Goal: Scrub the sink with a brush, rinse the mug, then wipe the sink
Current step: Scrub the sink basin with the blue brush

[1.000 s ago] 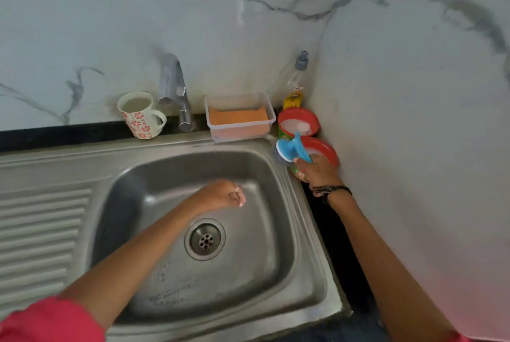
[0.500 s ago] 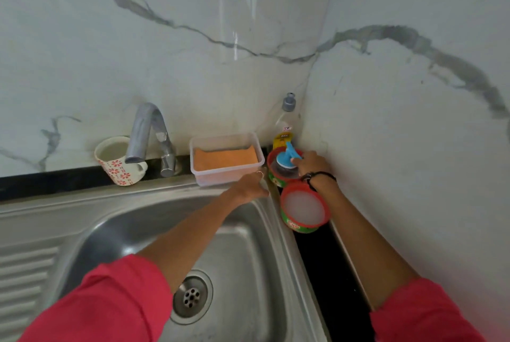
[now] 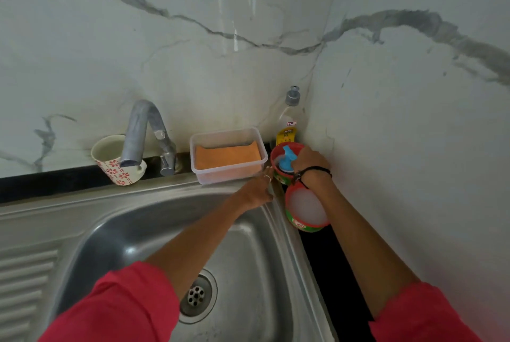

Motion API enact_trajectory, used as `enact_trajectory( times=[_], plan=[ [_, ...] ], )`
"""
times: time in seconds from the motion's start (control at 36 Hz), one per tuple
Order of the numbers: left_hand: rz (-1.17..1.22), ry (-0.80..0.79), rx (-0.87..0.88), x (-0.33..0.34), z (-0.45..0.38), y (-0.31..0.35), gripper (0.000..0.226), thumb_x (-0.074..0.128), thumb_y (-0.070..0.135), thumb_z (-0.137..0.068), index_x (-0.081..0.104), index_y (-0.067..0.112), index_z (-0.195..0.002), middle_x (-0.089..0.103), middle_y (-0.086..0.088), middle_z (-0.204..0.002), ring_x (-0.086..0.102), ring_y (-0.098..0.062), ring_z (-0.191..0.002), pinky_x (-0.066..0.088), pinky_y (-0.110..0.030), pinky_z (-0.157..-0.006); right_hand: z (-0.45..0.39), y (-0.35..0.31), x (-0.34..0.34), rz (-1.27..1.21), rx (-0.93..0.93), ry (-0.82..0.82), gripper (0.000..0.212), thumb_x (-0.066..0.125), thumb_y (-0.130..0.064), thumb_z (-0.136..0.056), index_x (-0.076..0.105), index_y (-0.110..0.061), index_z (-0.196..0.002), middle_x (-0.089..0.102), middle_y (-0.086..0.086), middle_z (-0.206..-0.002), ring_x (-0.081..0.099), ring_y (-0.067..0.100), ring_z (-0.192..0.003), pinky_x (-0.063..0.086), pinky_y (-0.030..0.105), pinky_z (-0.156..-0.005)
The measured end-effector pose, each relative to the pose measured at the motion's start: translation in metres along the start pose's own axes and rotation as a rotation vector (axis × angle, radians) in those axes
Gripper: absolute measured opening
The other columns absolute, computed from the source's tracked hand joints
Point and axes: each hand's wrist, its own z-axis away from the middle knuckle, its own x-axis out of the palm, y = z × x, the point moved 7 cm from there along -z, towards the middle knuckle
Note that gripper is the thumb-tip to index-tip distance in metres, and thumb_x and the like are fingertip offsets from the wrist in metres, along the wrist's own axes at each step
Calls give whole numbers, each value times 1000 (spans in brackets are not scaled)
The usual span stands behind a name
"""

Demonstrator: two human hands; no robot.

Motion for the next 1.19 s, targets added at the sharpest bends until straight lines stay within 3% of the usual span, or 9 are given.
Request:
enact_trajectory(
  times=[0.28,0.5,0.56,0.67,0.81,0.92,1.0,1.11,1.19],
  plan=[
    [6,2,10,1,41,-14,73,56,5,-90,13,7,-150,7,-8,-158,13,-18,-144,12,-19,-110,12,-1,5,-4,-31,172,34,43,-19,-96,54,-4,-124,60,17,-122,57,33,-111,46,37,-89],
    [-165,10,13,-8,102,-85,58,52,10,-94,28,13,-147,22,-4,-155,18,-15,-143,13,-22,-113,60,0,5,217,-183,412,39,37,-33,-99,43,-8,-129,63,17,-108,62,36,-95,47,39,-74],
    [-194,4,-5,-12,119,-104,57,51,9,-94,29,14,-146,22,-2,-155,16,-14,-144,12,-24,-114,80,-5,9,216,-236,466,40,36,-36,-99,46,-9,-127,63,18,-103,64,38,-84,48,38,-65],
    [-236,2,-21,-24,156,-139,55,50,10,-95,30,14,-146,22,-3,-155,17,-14,-144,13,-24,-115,130,-28,23,231,-371,603,42,40,-40,-85,66,-11,-100,63,10,-59,54,28,-34,38,24,-31],
    [-284,98,-68,-50,207,-181,53,50,9,-95,32,15,-145,22,-2,-155,16,-14,-144,11,-22,-114,202,-64,61,134,-503,685,36,42,-40,-84,66,-14,-93,63,5,-58,55,24,-33,33,22,-27],
    [-389,165,-107,-70,252,-218,56,48,10,-95,26,12,-147,15,-4,-157,11,-16,-145,7,-23,-115,233,-100,123,-29,-473,361,34,41,-39,-95,58,-10,-103,63,8,-90,65,32,-70,45,36,-51],
    [-465,167,-179,-78,282,-243,64,50,19,-95,15,9,-149,4,-7,-158,6,-18,-146,4,-23,-115,242,-120,179,-205,-365,68,34,42,-37,-97,55,-7,-106,63,14,-102,58,37,-92,40,37,-67],
    [-472,81,-285,-82,306,-274,84,56,37,-91,6,7,-150,-4,-9,-158,3,-19,-146,4,-26,-116,247,-148,238,-606,-134,-198,25,50,-28,-93,55,-8,-79,60,11,-68,54,27,-62,36,32,-62],
    [-410,0,-315,-85,313,-289,101,64,50,-82,3,7,-150,-6,-10,-158,2,-18,-146,6,-26,-117,243,-168,270,-930,77,-337,22,51,-26,-89,56,-9,-76,45,1,-54,37,5,-32,32,20,-41]
  ],
)
